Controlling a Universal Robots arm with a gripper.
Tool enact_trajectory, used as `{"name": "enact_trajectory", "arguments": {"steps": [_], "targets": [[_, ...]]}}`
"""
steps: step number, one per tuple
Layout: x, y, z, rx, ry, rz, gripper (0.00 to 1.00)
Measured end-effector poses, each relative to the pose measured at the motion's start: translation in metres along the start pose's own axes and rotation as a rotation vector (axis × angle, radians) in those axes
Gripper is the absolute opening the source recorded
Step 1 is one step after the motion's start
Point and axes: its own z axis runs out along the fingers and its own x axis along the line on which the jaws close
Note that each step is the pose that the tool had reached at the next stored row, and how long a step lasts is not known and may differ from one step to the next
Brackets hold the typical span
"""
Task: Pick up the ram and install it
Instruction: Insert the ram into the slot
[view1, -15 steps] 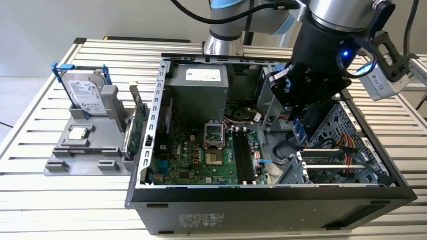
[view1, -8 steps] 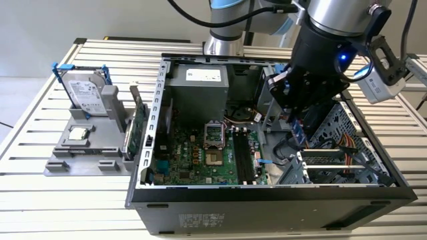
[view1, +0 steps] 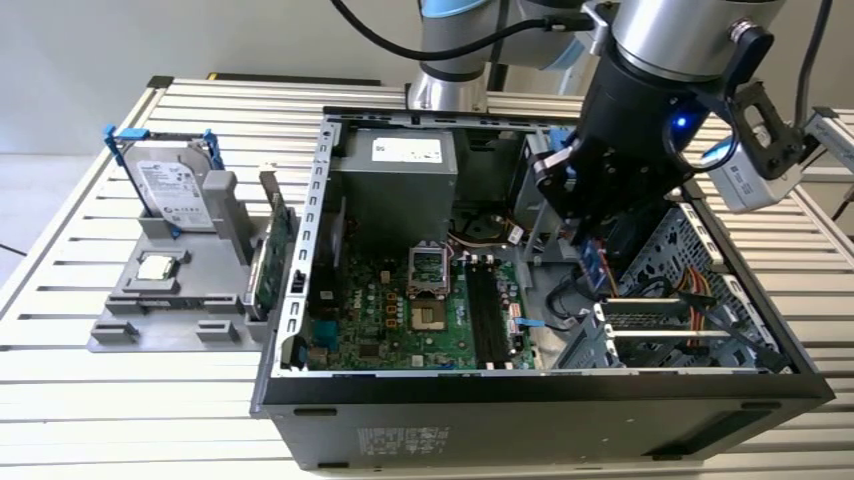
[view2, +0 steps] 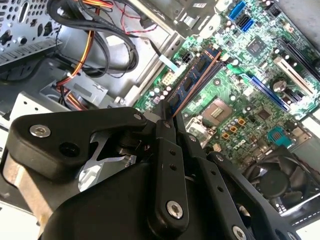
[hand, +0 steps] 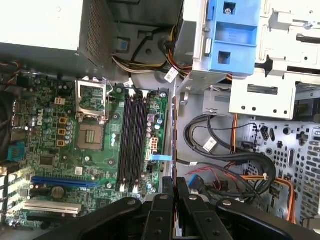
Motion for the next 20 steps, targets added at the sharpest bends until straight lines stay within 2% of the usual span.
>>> {"name": "enact_trajectory", "arguments": {"steps": [20], "targets": [[0.0002,0.0001,0.0067,0.0022,0.0002,0.0,0.0]]}}
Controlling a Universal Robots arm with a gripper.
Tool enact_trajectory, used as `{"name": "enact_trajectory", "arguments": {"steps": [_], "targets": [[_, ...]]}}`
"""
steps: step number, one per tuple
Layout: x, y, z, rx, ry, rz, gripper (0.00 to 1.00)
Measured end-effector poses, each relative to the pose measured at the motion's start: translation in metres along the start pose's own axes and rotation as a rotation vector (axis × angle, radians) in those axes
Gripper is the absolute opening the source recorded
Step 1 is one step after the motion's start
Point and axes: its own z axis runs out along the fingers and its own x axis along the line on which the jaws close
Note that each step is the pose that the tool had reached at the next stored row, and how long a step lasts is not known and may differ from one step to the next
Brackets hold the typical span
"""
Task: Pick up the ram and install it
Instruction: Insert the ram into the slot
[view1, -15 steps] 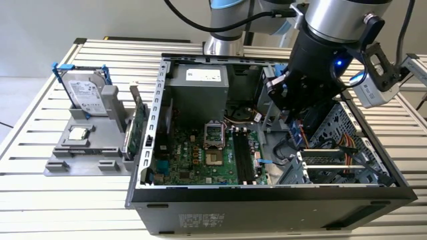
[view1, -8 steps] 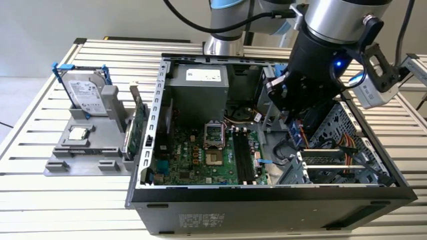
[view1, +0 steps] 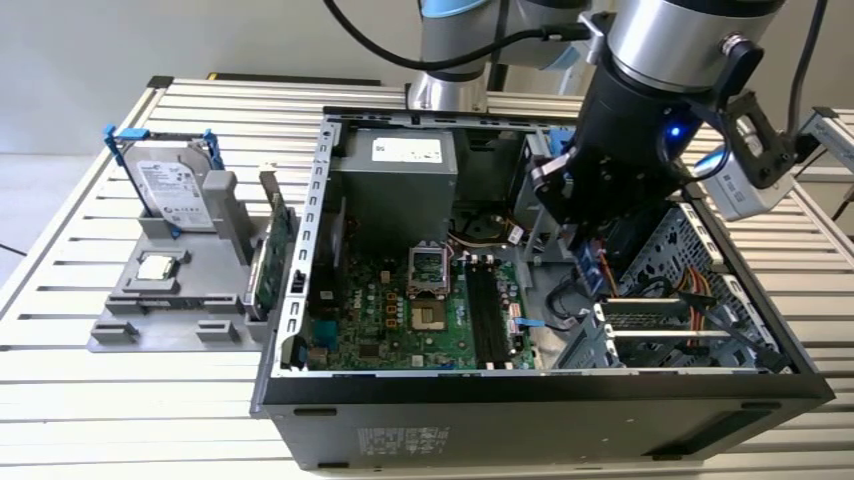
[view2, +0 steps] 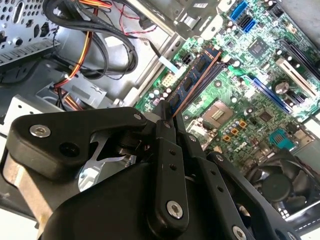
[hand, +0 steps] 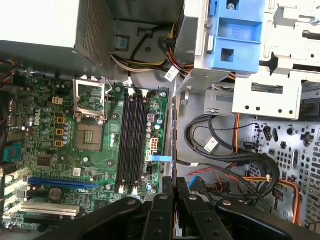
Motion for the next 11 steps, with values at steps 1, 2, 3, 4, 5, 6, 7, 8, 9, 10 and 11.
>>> {"name": "enact_trajectory", "arguments": {"steps": [1,2,3,4,5,6,7,8,9,10,11], "targets": [[0.0,0.0,0.0005,0.0003,0.0001,0.0,0.0],[0.0,0.0,0.0009,0.0006,0.0001,0.0,0.0],[0.0,0.0001,0.0015,0.001,0.0001,0.0,0.0],[0.0,0.0001,0.0021,0.0013,0.0001,0.0,0.0],[0.0001,0.0001,0.0026,0.0013,0.0001,0.0,0.0],[0.0001,0.0001,0.0031,0.0013,0.0001,0.0,0.0],[0.0001,0.0001,0.0038,0.0012,0.0001,0.0,0.0],[0.0002,0.0,0.0044,0.0014,0.0001,0.0,0.0],[0.0002,0.0,0.0051,0.0013,0.0001,0.0,0.0],[0.0002,0.0,0.0059,0.0013,0.0001,0.0,0.0],[0.0002,0.0,0.0066,0.0014,0.0001,0.0,0.0]]}}
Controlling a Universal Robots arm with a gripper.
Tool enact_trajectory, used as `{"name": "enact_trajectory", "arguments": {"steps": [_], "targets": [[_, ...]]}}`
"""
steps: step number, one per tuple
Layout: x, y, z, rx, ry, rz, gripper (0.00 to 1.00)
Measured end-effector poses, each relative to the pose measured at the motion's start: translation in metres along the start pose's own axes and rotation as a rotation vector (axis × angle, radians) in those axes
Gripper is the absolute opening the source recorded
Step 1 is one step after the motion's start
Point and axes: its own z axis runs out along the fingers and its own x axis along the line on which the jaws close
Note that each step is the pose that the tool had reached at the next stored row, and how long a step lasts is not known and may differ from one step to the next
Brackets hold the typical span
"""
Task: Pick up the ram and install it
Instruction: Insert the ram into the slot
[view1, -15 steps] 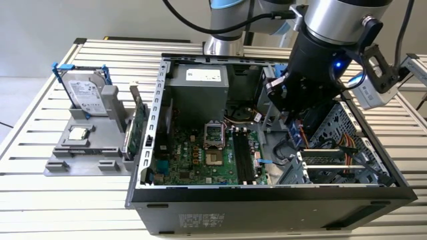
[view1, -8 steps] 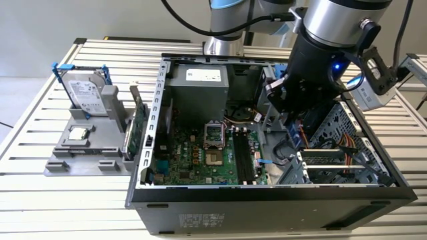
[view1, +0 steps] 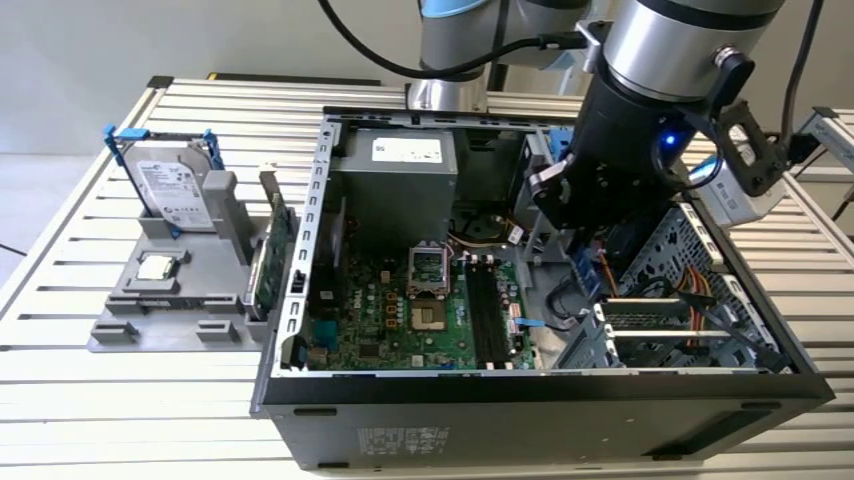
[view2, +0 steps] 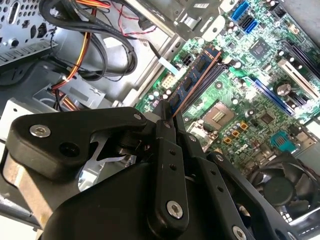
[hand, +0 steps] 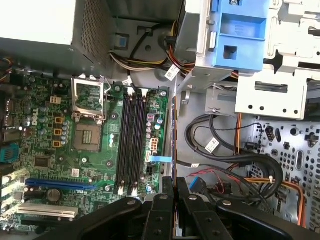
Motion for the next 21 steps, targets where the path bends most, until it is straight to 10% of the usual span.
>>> {"name": "enact_trajectory", "arguments": {"steps": [21], "targets": [[0.0006,-0.0003,0.0156,0.0039,0.0003,0.046,0.0]]}}
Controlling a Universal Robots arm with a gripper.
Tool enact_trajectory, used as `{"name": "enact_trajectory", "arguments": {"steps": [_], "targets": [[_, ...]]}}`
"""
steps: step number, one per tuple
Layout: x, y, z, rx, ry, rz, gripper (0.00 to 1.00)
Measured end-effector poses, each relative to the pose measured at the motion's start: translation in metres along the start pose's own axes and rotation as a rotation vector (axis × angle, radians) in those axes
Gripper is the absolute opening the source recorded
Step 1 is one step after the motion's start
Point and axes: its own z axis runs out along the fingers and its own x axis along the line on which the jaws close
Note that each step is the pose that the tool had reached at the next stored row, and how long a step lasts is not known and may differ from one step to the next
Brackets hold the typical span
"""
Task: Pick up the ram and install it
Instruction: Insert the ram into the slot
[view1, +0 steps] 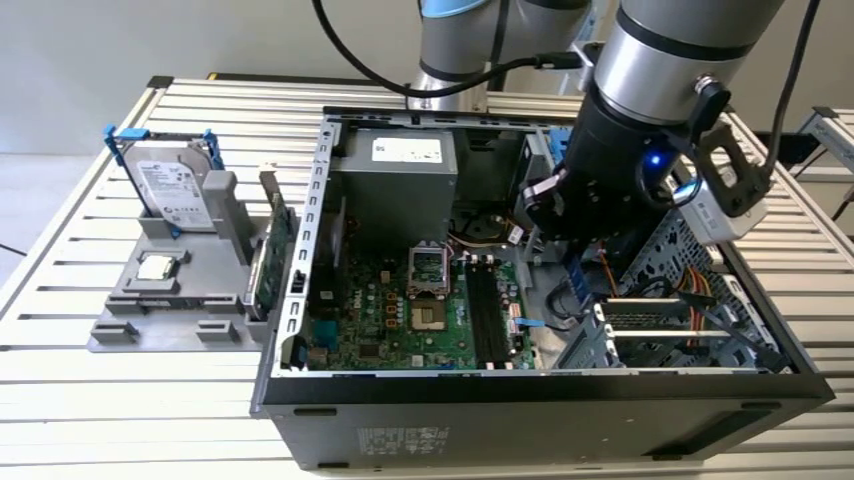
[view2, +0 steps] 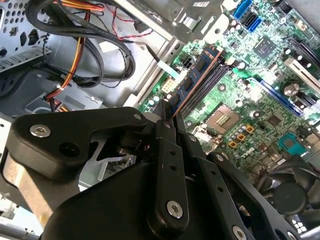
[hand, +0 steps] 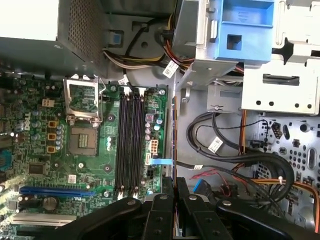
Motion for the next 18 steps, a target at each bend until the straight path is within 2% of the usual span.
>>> {"name": "enact_trajectory", "arguments": {"steps": [4,8,18], "targets": [[0.0019,0.0,0.0023,0.0005,-0.001,0.025,0.0],[0.006,0.0,0.0074,0.0009,-0.0012,0.034,0.0],[0.01,0.0001,0.0174,0.0013,-0.0016,0.046,0.0]]}}
